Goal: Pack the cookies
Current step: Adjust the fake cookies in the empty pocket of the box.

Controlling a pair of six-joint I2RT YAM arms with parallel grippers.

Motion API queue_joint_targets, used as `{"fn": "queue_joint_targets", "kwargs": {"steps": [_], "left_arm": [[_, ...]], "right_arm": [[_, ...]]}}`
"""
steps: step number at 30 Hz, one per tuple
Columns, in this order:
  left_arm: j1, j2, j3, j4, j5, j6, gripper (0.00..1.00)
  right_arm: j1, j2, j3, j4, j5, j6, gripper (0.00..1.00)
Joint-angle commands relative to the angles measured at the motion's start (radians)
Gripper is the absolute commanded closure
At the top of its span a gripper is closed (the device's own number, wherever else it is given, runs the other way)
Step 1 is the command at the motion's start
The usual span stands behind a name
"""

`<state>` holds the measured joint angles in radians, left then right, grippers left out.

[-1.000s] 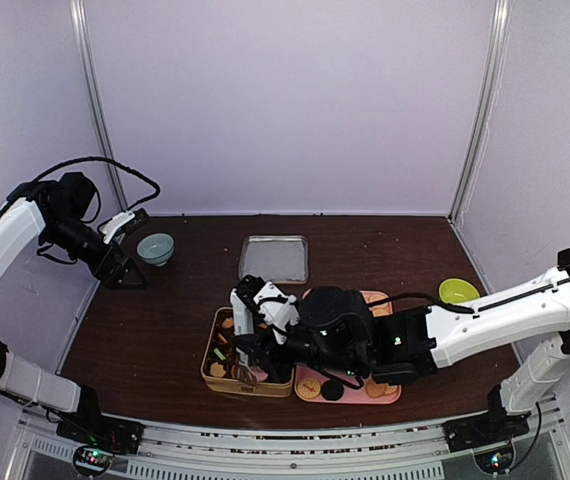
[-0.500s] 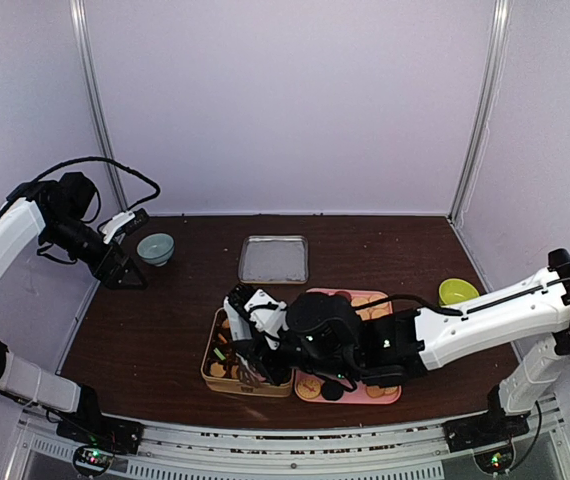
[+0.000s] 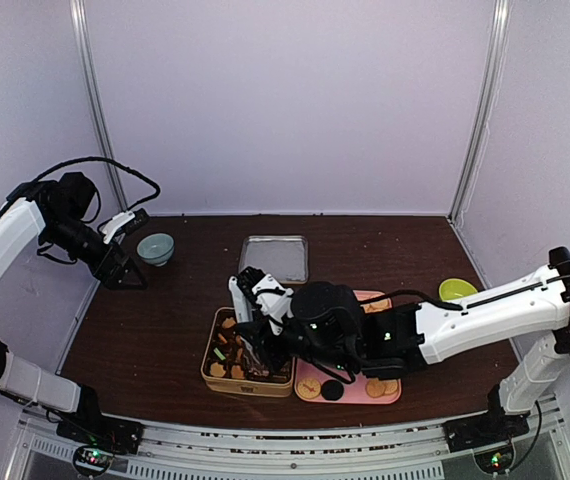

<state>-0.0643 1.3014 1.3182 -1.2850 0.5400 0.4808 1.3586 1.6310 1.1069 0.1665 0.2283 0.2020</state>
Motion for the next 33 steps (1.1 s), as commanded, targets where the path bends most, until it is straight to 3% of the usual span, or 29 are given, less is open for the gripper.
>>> {"fn": "queue_joint_targets", "kwargs": {"steps": [1, 10, 18, 25, 33], "left_arm": [[0.006, -0.016, -0.009, -0.002, 0.010, 0.013, 0.02], [0.006, -0.016, -0.010, -0.003, 0.018, 0.013, 0.02], [0.006, -0.013, -0.012, 0.002, 0.019, 0.012, 0.02], [0.008, -0.017, -0.014, 0.003, 0.023, 0.012, 0.02], [0.006, -0.022, -0.014, 0.003, 0.022, 0.013, 0.02]], "right_arm": [[-0.013, -0.028, -0.019, 0.017, 0.048, 0.007, 0.76], [-0.009, -0.035, -0.015, 0.006, 0.095, -0.002, 0.89], [0.068, -0.029, 0.046, -0.110, 0.278, 0.007, 1.00], [0.098, -0.008, 0.083, -0.188, 0.372, 0.089, 1.00], [0.103, -0.002, 0.072, -0.159, 0.321, 0.097, 1.00]]}}
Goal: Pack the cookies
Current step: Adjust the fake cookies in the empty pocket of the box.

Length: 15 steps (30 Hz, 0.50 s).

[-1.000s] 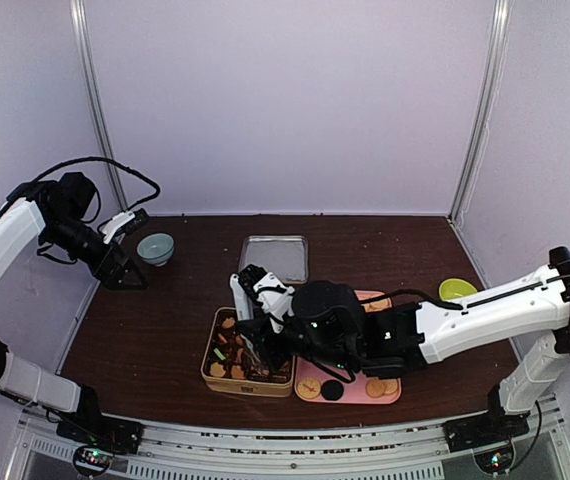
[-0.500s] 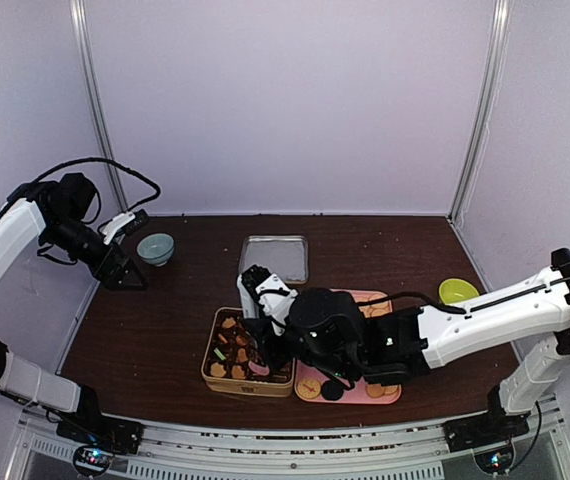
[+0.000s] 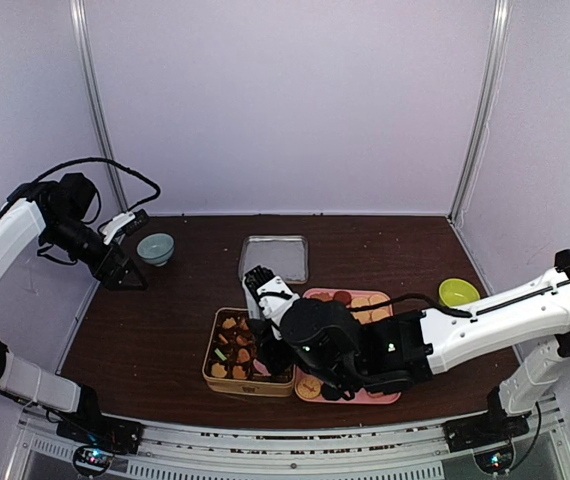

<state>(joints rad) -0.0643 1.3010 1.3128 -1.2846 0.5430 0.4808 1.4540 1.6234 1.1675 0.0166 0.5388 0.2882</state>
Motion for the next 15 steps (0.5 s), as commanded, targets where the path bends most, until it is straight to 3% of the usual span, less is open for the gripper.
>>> {"fn": "queue_joint_targets", "kwargs": {"steps": [1, 15], "left_arm": [[0.006, -0.022, -0.010, 0.002, 0.019, 0.014, 0.02], [0.006, -0.022, -0.011, 0.002, 0.019, 0.017, 0.02]], "right_arm": [[0.007, 0.003, 0.003, 0.004, -0.004, 0.009, 1.00], [-0.001, 0.008, -0.025, 0.032, -0.096, -0.001, 1.00]]}}
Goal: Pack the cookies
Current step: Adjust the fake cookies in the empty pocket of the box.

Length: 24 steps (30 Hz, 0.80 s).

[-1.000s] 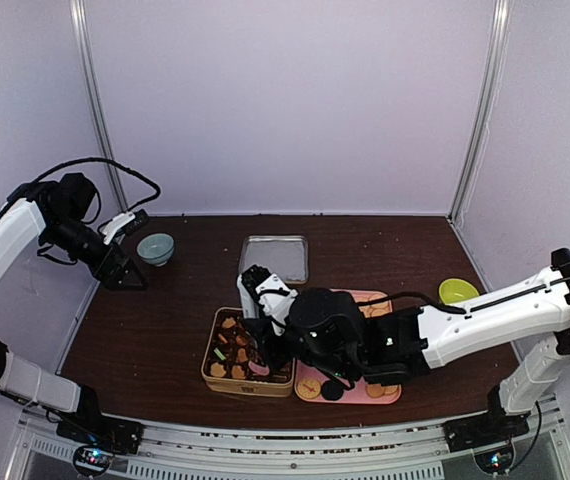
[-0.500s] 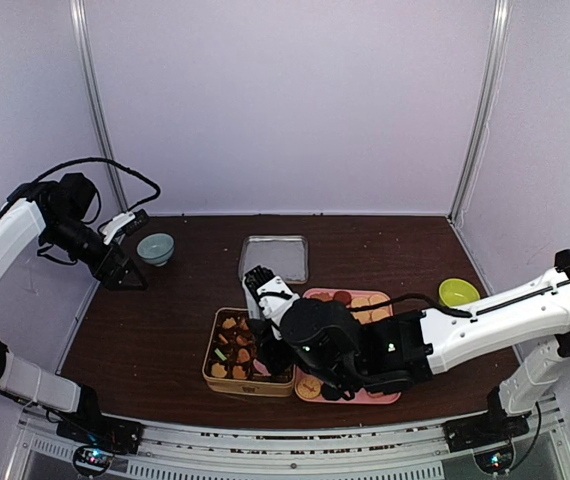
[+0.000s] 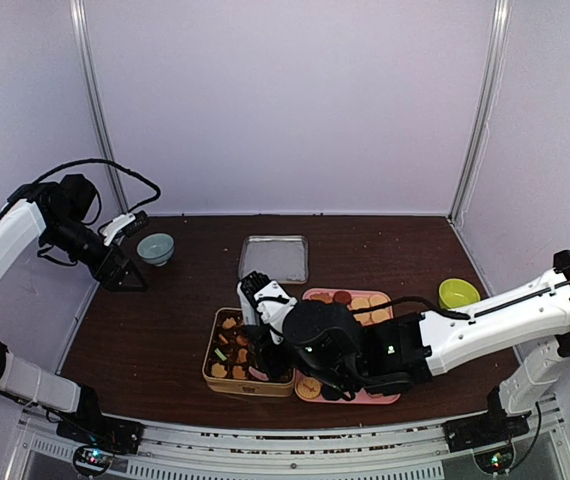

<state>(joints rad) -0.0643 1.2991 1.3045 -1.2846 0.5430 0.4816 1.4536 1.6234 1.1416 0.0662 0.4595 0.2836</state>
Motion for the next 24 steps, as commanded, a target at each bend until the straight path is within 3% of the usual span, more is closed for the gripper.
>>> {"fn": "queue_joint_targets", "kwargs": {"steps": [1, 24], "left_arm": [[0.006, -0.021, -0.002, 0.001, 0.021, 0.017, 0.02], [0.007, -0.002, 0.019, 0.005, 0.023, 0.018, 0.02]], "right_arm": [[-0.004, 0.013, 0.006, -0.028, -0.017, 0.009, 1.00], [-0.025, 0.074, 0.004, -0.175, 0.002, 0.073, 1.00]]}}
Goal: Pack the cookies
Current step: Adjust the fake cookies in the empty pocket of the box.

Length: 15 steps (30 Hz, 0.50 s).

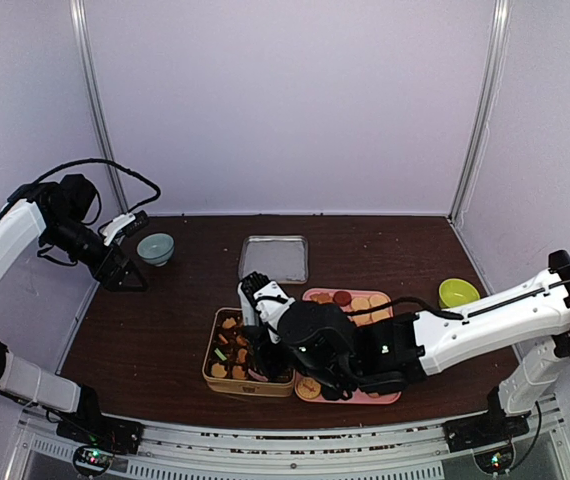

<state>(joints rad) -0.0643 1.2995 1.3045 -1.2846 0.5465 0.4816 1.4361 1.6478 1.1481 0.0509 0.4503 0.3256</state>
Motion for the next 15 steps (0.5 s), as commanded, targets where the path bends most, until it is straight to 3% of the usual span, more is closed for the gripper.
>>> {"fn": "queue_joint_targets", "kwargs": {"steps": [1, 8, 15], "left_arm": [[0.007, 0.001, 0.021, 0.007, 0.022, 0.020, 0.02], [0.007, 0.026, 0.026, 0.012, 0.043, 0.040, 0.02], [0.007, 0.027, 0.009, 0.031, 0.047, 0.053, 0.02]], "right_arm": [[-0.008, 0.051, -0.006, -0.163, 0.013, 0.038, 1.00], [-0.008, 0.029, -0.015, -0.189, 0.023, 0.054, 1.00], [-0.016, -0.024, 0.022, -0.201, 0.017, 0.033, 0.84]]}}
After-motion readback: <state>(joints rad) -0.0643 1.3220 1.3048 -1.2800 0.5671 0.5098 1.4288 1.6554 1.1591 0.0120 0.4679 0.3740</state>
